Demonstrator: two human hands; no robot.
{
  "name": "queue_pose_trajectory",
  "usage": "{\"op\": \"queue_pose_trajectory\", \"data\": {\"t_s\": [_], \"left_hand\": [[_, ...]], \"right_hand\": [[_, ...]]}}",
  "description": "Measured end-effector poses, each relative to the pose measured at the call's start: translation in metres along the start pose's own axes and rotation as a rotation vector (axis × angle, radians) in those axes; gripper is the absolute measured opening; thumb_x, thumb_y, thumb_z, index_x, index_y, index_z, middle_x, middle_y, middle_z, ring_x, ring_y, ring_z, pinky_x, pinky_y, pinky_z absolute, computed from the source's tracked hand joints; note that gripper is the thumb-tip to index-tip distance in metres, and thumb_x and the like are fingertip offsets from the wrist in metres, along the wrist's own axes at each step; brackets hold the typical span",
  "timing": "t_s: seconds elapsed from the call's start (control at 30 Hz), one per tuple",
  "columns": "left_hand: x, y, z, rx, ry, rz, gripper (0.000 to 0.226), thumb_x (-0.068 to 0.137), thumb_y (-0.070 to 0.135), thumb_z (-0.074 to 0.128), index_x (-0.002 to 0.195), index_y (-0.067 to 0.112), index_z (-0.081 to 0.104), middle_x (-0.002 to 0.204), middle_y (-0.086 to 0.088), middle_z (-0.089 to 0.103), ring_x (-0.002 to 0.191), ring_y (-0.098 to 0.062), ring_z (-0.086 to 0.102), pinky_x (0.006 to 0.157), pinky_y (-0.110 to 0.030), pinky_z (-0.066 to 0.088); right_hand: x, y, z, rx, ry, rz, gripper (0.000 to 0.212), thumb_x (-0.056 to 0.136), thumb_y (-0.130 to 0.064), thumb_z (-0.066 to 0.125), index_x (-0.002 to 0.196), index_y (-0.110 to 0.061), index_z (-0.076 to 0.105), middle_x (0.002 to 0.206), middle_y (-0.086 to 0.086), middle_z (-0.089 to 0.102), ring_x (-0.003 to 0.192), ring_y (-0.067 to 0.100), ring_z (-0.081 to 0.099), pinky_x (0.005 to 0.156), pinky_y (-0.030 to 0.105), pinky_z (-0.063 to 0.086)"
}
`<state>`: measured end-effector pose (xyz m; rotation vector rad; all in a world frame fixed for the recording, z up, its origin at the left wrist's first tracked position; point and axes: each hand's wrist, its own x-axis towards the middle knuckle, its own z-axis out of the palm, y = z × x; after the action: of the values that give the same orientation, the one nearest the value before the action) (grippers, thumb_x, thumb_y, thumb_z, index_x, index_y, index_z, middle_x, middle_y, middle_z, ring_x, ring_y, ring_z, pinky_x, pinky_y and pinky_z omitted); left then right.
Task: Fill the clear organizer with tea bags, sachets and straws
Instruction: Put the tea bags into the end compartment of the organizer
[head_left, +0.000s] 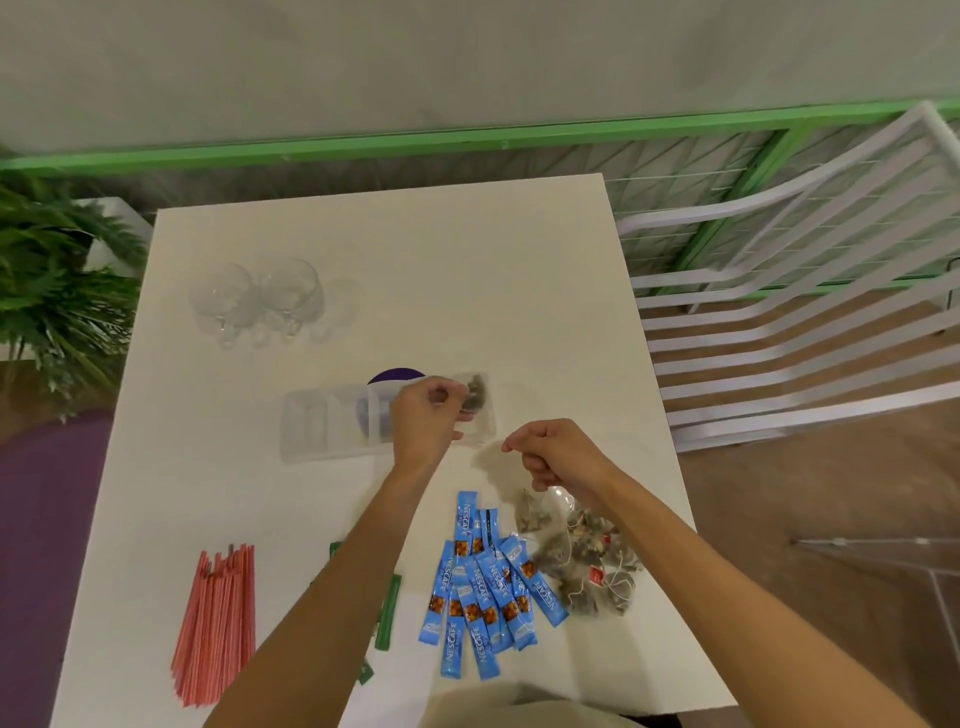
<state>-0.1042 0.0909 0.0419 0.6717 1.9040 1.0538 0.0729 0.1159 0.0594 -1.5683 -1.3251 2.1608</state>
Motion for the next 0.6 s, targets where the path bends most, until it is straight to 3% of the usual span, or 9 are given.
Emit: {"op": "queue_pose_trajectory", "data": {"t_s": [0.23, 0.37, 0.5, 0.6], "left_hand": [[0.028, -0.01, 0.007, 0.335, -0.106, 0.046, 0.01, 0.089, 0.01, 0.065, 0.084, 0.008, 0.073, 0.081, -0.01, 0.074, 0.065, -0.021, 0.072, 0.059, -0.038, 0.06], [0.032, -0.013, 0.011, 0.441, -0.168, 0.067, 0.01, 0.086, 0.014, 0.068, 0.087, 0.008, 0.075, 0.082, -0.008, 0.074, 0.073, -0.023, 0.072, 0.067, -0.044, 0.061], [0.024, -0.01, 0.007, 0.55, -0.162, 0.113, 0.03, 0.087, 0.022, 0.069, 0.113, 0.008, 0.069, 0.104, -0.007, 0.072, 0.089, -0.022, 0.069, 0.082, -0.04, 0.058], [0.003, -0.007, -0.002, 0.562, -0.145, 0.235, 0.022, 0.09, 0.019, 0.064, 0.109, 0.011, 0.071, 0.105, -0.001, 0.073, 0.085, -0.014, 0.069, 0.082, -0.026, 0.053]], "right_hand": [[0.006, 0.024, -0.017, -0.137, 0.1, -0.007, 0.018, 0.093, -0.006, 0.055, 0.085, -0.001, 0.07, 0.051, 0.003, 0.049, 0.044, 0.014, 0.036, 0.044, 0.023, 0.032], [0.005, 0.033, -0.021, -0.301, 0.145, -0.048, 0.014, 0.091, -0.008, 0.06, 0.083, -0.005, 0.071, 0.057, 0.001, 0.06, 0.042, 0.004, 0.048, 0.049, 0.021, 0.041], [-0.001, 0.043, -0.018, -0.625, 0.113, -0.146, 0.01, 0.085, -0.012, 0.063, 0.089, -0.013, 0.072, 0.082, 0.003, 0.068, 0.069, 0.01, 0.058, 0.067, 0.023, 0.048], [-0.007, 0.049, -0.017, -0.864, 0.004, -0.221, 0.021, 0.083, -0.019, 0.064, 0.104, -0.018, 0.068, 0.099, -0.001, 0.062, 0.09, 0.014, 0.057, 0.081, 0.028, 0.046]]}}
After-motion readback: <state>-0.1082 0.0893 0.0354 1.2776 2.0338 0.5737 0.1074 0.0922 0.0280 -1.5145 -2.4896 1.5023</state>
